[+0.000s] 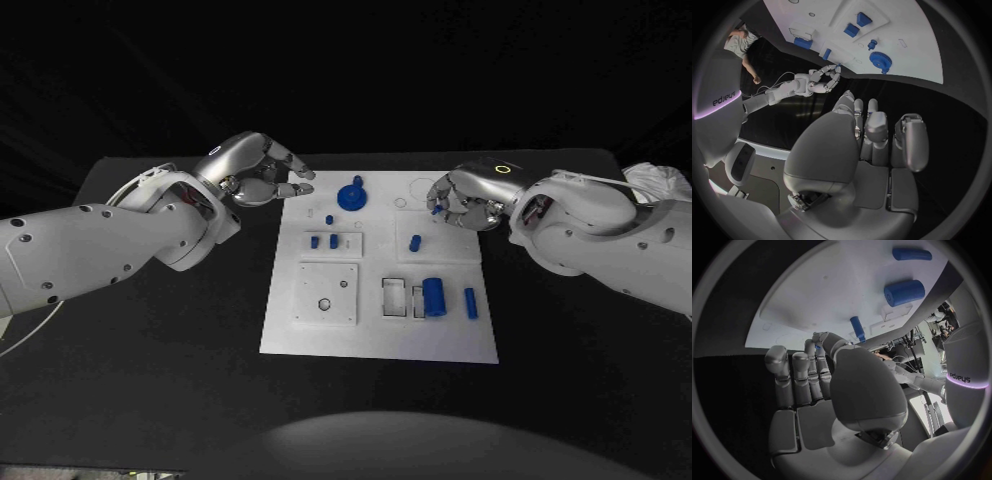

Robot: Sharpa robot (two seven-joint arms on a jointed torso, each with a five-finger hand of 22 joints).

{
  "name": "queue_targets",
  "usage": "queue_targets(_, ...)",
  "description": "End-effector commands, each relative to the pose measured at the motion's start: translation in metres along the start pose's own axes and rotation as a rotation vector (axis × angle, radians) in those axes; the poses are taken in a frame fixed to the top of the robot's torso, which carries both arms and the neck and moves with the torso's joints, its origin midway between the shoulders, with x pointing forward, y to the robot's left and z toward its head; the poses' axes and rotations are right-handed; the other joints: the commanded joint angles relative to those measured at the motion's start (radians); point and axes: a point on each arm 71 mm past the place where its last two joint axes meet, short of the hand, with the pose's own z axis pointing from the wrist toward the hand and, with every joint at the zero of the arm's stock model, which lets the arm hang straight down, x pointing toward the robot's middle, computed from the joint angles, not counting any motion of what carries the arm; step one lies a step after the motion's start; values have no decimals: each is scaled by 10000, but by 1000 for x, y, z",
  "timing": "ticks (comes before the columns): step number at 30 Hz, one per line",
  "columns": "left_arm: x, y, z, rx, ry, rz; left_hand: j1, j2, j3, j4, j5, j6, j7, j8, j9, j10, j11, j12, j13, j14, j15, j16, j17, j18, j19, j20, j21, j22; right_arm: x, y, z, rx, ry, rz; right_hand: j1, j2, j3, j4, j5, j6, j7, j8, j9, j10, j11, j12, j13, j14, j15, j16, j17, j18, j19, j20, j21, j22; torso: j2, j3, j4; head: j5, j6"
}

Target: Assemble the parts on the task board

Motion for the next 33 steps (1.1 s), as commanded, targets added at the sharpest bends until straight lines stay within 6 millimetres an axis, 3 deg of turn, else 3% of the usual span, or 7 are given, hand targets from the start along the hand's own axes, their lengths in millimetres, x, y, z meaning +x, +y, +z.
queue_targets(1,1,-1,1,-29,76,0,81,17,39,4,-49,38,-1,-22,-9,66,28,44,-17,-9,-63,-63,-35,-35,203,-35,-35,2061,-10,4,-2,-176,-376,76,-82,5,-18,-28,-57,85,-3,27,18,94,-5,-45,-14,94,-5,-43,-4,-12,27,-45,37,1028,2,-4,-5,-8,2)
queue_targets(10,4,1,3,-108,157,-26,83,-4,47,4,-65,12,32,-47,-24,56,37,19,-45,-101,-48,-211,-254,-2,131,-29,-193,2014,-35,22,-8,-681,-816,222,-88,-6,-22,-33,-59,86,-6,22,19,107,-11,-54,-22,99,-9,-47,-10,-14,38,-49,46,1031,-41,-23,11,-76,2)
queue_targets(15,8,3,5,-196,256,-35,81,-12,61,5,-77,-6,47,-67,-38,47,56,-5,-74,-192,-18,-337,-426,23,68,-12,-322,1976,-39,43,-4,-1225,-601,474,-76,-23,-13,-59,-37,71,0,-5,13,139,-24,-74,-40,107,-22,-57,-28,-15,46,-61,52,1032,-171,-91,27,-57,2)
queue_targets(22,15,8,9,-206,358,-47,-26,-36,79,5,-188,-264,73,-163,-139,-210,170,-140,-191,-522,78,-772,-1001,103,-147,65,-739,1859,-31,72,14,-1889,378,647,-98,-25,20,-79,-101,-59,51,-162,-60,171,-18,-159,-94,82,-26,-109,-126,-13,12,-79,14,1018,-413,-172,58,76,2)
queue_targets(27,19,10,12,-36,168,-144,-148,-177,42,5,-280,-580,119,-168,-244,-503,250,-203,-266,-688,126,-975,-1291,148,-271,122,-976,1798,-19,93,29,-2306,1075,710,-100,-21,45,-94,-135,-105,77,-245,-114,189,-15,-195,-115,25,-24,-157,-224,-1,-49,-82,-45,997,-655,-278,167,144,2)
queue_targets(32,23,9,12,56,89,-217,-218,-248,25,6,-302,-608,124,-151,-263,-575,266,-194,-280,-827,138,-1147,-1523,190,-377,140,-1189,1740,-3,106,37,-2497,1632,772,-97,-25,60,-109,-146,-123,93,-289,-144,194,-10,-217,-127,-31,-21,-195,-301,11,-108,-82,-99,979,-860,-318,274,153,2)
queue_targets(33,24,10,12,41,96,-235,-224,-251,29,5,-300,-602,124,-145,-264,-584,267,-191,-282,-841,139,-1159,-1538,192,-385,142,-1204,1736,2,109,39,-2537,1771,794,-95,-26,65,-115,-147,-126,97,-301,-153,194,-8,-224,-130,-53,-19,-210,-331,16,-130,-82,-120,972,-948,-336,296,181,2)
